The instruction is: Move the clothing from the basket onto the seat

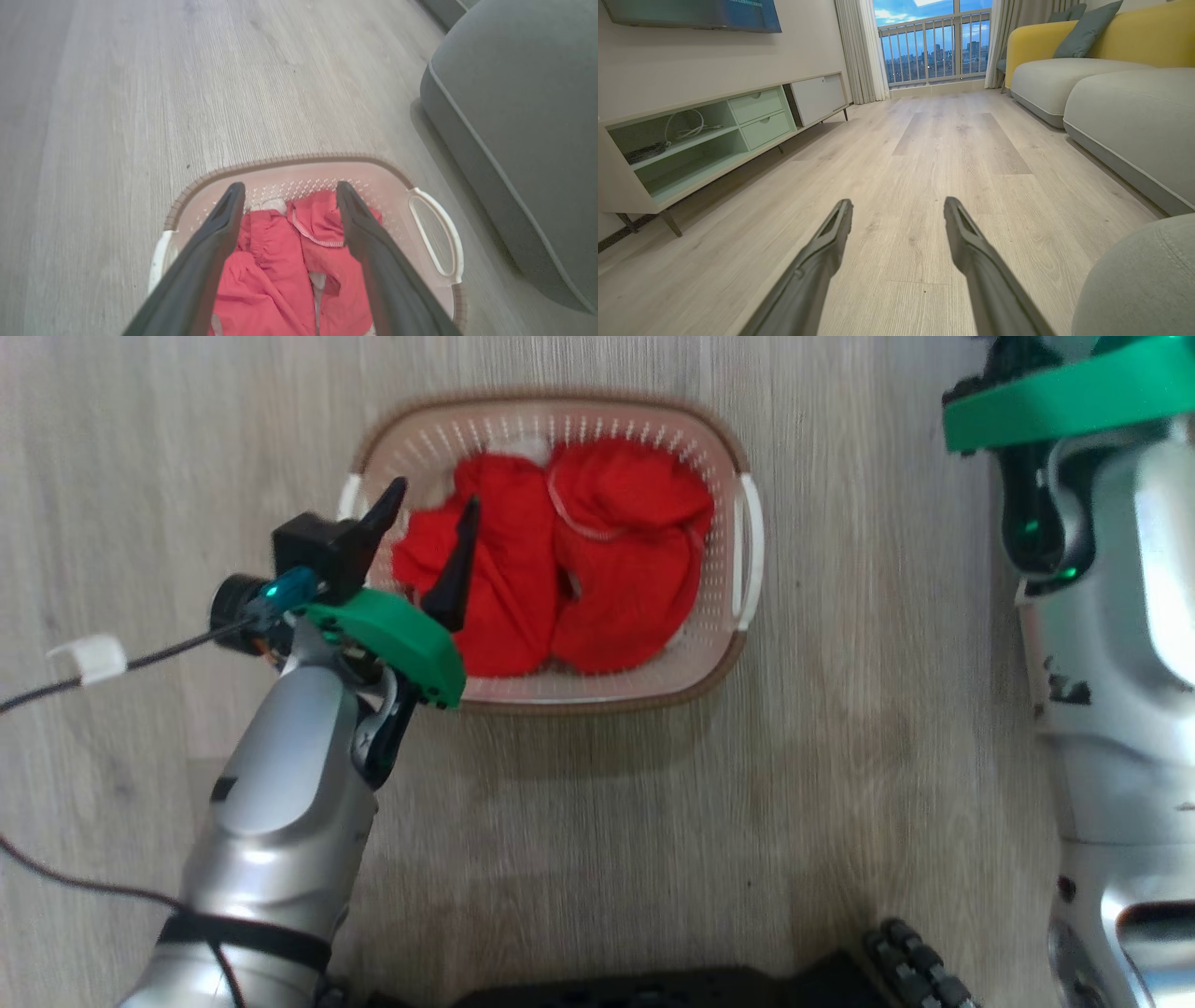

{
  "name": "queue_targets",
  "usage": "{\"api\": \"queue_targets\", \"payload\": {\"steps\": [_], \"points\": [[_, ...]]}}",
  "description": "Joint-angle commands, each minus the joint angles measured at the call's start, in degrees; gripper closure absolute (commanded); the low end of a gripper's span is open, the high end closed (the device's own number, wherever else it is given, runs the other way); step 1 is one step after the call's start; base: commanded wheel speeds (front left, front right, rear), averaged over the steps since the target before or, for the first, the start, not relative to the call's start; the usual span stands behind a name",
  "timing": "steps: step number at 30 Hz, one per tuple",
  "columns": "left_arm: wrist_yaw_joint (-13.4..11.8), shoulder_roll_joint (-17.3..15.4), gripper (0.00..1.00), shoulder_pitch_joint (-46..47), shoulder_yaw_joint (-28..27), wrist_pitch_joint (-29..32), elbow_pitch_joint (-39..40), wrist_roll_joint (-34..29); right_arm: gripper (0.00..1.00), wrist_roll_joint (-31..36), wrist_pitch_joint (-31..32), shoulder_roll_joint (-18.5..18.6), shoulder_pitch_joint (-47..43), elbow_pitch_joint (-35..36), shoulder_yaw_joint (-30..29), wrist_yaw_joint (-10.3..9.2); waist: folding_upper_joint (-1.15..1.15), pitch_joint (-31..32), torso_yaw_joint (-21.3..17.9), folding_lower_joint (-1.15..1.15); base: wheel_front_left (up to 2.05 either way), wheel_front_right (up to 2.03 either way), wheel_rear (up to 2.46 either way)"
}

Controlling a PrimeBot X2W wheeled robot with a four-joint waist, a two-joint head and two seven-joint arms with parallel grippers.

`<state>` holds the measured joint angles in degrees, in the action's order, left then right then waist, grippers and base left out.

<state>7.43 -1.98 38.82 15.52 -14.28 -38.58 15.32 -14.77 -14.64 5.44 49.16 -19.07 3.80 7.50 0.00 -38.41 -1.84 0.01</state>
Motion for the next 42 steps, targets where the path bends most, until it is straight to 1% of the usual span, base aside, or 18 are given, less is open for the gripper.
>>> {"api": "queue_targets", "payload": {"steps": [1,10,15,20,24,28,31,34,39,42], "points": [[0.1,-0.9,0.00,0.5,-0.7,-0.7,0.8,0.4,0.00,0.6,-0.4,-1.0,0.4,2.2,0.5,-0.01,0.00,-2.9,-0.7,-0.01,0.00,0.00,0.00],[0.1,-0.9,0.00,7.7,8.1,-0.7,-7.6,-0.1,0.00,1.2,-0.4,-0.7,1.8,3.4,0.0,-0.01,0.00,-8.2,-2.6,-0.01,0.00,0.00,0.00],[-1.0,-0.9,0.00,13.0,13.6,-0.7,-14.7,-1.9,0.00,1.1,-0.4,-1.1,2.4,4.1,0.3,-0.01,0.00,-10.8,-4.2,-0.01,0.00,0.00,0.00],[-2.3,-0.9,0.00,18.5,19.1,-0.7,-20.0,-4.8,0.00,0.9,-0.4,-1.7,3.3,5.3,1.0,-0.01,0.00,-13.3,-6.0,-0.01,0.00,0.00,0.00],[-3.3,-0.9,0.00,23.4,23.5,-0.7,-24.0,-8.8,0.00,0.4,-0.4,-2.1,4.0,6.4,1.3,-0.01,0.00,-15.4,-7.7,-0.01,0.00,0.00,0.00],[-3.3,-1.1,0.00,27.7,27.9,-0.7,-28.0,-13.2,0.00,-0.1,-0.4,-2.4,4.2,7.4,1.4,-0.01,0.00,-17.3,-9.6,-0.01,0.00,0.00,0.00],[-3.4,-1.6,0.00,29.8,30.0,-0.7,-29.7,-15.1,0.00,-0.8,-0.4,-2.5,4.3,8.0,1.5,-0.01,0.00,-18.5,-11.0,-0.01,0.00,0.00,0.00],[-3.6,-2.2,0.00,31.4,31.3,-0.7,-31.4,-16.3,0.00,-2.9,-0.4,-2.5,4.1,8.6,2.0,-0.01,0.00,-19.4,-12.3,-0.01,0.00,0.00,0.00],[-3.7,-2.8,0.00,32.5,33.5,0.1,-33.4,-18.0,0.00,-4.6,-0.4,-2.5,3.1,9.4,2.2,-0.01,0.00,-19.5,-13.4,-0.01,0.00,0.00,0.00],[-4.1,-3.3,0.00,33.1,34.4,0.7,-34.1,-18.6,0.00,-4.9,-0.4,-2.6,2.3,10.2,2.5,-0.01,0.00,-19.7,-13.9,-0.01,0.00,0.00,0.00]]}}
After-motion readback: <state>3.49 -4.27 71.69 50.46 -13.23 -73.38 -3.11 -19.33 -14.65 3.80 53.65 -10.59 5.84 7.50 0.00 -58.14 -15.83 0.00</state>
